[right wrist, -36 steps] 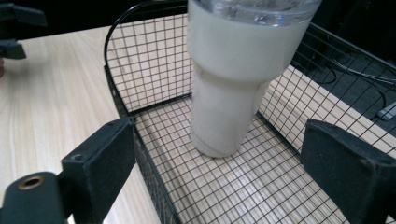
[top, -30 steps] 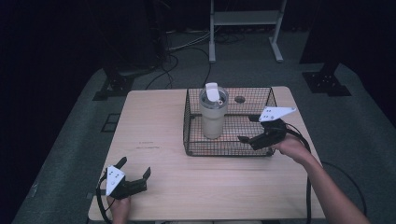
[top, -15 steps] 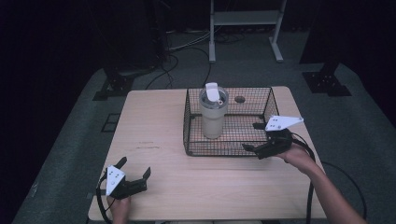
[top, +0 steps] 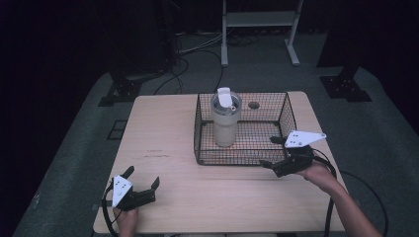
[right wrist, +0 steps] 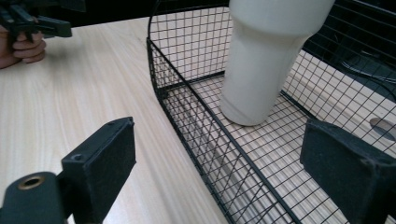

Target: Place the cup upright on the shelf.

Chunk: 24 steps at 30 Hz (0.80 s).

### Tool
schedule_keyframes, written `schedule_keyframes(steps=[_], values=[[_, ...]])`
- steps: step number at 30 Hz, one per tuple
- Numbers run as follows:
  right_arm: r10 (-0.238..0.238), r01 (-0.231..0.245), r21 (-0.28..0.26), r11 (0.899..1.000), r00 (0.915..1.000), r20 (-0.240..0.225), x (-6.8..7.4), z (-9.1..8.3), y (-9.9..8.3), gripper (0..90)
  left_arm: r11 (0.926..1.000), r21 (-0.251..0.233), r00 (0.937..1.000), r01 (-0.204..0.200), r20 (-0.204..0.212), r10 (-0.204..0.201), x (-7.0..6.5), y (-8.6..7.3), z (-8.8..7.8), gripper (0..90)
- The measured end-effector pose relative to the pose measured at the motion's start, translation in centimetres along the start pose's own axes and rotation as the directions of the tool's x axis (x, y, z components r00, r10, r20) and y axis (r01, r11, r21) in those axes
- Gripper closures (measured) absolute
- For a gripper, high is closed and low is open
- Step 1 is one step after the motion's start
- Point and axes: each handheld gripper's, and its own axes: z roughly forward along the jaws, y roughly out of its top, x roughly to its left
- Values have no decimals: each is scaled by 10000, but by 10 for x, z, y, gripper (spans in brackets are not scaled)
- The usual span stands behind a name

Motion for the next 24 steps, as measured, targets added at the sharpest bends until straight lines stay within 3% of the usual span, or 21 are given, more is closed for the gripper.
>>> schedule_keyframes(steps=[8, 24], values=[[-145, 144, -26, 9999, 9999, -95, 9, -6, -9, 99, 10000, 9, 10000, -15, 2, 15, 0, 0, 0, 0], [8, -9, -79, 10000, 9998, -178, 23, -14, -32, 99, 10000, 32, 10000, -12, -18, 12, -1, 0, 0, 0]])
